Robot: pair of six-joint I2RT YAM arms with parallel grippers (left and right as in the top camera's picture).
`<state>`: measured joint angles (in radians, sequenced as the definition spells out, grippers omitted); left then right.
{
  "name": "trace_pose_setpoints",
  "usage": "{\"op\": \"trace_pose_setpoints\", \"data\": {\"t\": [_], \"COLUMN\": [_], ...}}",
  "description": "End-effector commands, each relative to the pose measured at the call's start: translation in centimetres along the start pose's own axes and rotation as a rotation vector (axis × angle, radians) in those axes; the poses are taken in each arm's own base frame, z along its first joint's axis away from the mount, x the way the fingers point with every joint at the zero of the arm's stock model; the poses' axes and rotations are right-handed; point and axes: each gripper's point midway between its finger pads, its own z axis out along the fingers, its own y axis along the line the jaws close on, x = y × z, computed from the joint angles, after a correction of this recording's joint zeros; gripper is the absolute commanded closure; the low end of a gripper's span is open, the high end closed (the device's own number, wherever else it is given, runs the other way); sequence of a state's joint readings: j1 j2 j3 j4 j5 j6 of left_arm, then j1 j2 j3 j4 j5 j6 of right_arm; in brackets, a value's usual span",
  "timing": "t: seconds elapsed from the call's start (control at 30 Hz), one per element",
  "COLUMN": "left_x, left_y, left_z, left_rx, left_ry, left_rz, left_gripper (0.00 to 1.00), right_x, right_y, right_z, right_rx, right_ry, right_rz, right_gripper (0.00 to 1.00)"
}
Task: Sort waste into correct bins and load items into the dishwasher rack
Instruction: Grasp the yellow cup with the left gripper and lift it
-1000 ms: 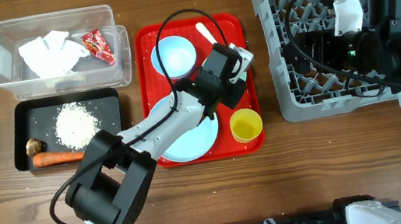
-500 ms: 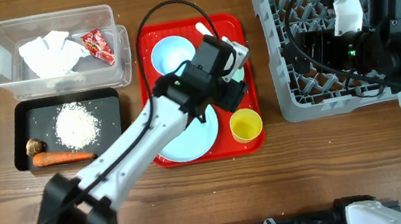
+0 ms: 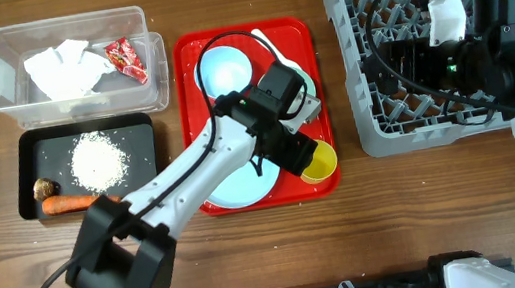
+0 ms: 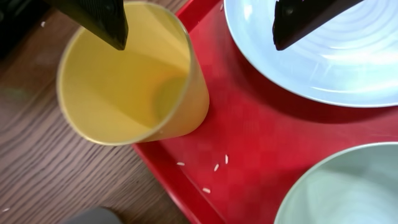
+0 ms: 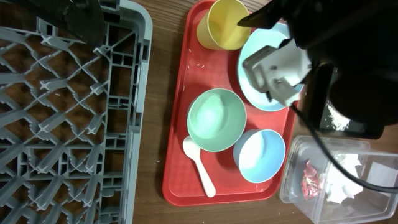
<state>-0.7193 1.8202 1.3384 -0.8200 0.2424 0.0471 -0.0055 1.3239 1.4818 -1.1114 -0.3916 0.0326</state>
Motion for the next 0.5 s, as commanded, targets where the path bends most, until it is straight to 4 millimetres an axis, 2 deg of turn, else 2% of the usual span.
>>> {"op": "trace_pose_setpoints", "data": {"t": [0.0, 0.07, 0.23, 0.33, 0.47], "left_x": [0.1, 0.1, 0.2, 0.2, -0.1], "left_y": [-0.1, 0.1, 0.2, 0.2, -0.1], "left_z": [1.8, 2.5, 2.8, 2.8, 2.1], "left_rx": [0.023, 0.023, 0.023, 0.022, 0.025], "left_ry": [0.027, 0.032, 0.039, 0.039, 0.024], "left_rz": [-0.006, -0.008, -0.017, -0.035, -0.092], "left_gripper": [0.28, 0.33, 0.74, 0.93, 0.96], "right_x": [-0.4, -0.4, -0.4, -0.4, -0.4], "right_y": [-0.3, -0.3, -0.3, -0.3, -0.3], "right_z": [-0.1, -0.1, -0.1, -0.1, -0.1], "right_rx": [0.012, 0.012, 0.012, 0.012, 0.012], "right_ry": [-0.005, -0.005, -0.005, -0.005, -0.005], "right_rz": [-0.010, -0.009, -0.010, -0.010, -0.010], "right_gripper": [0.00, 0.00, 0.00, 0.00, 0.00]}}
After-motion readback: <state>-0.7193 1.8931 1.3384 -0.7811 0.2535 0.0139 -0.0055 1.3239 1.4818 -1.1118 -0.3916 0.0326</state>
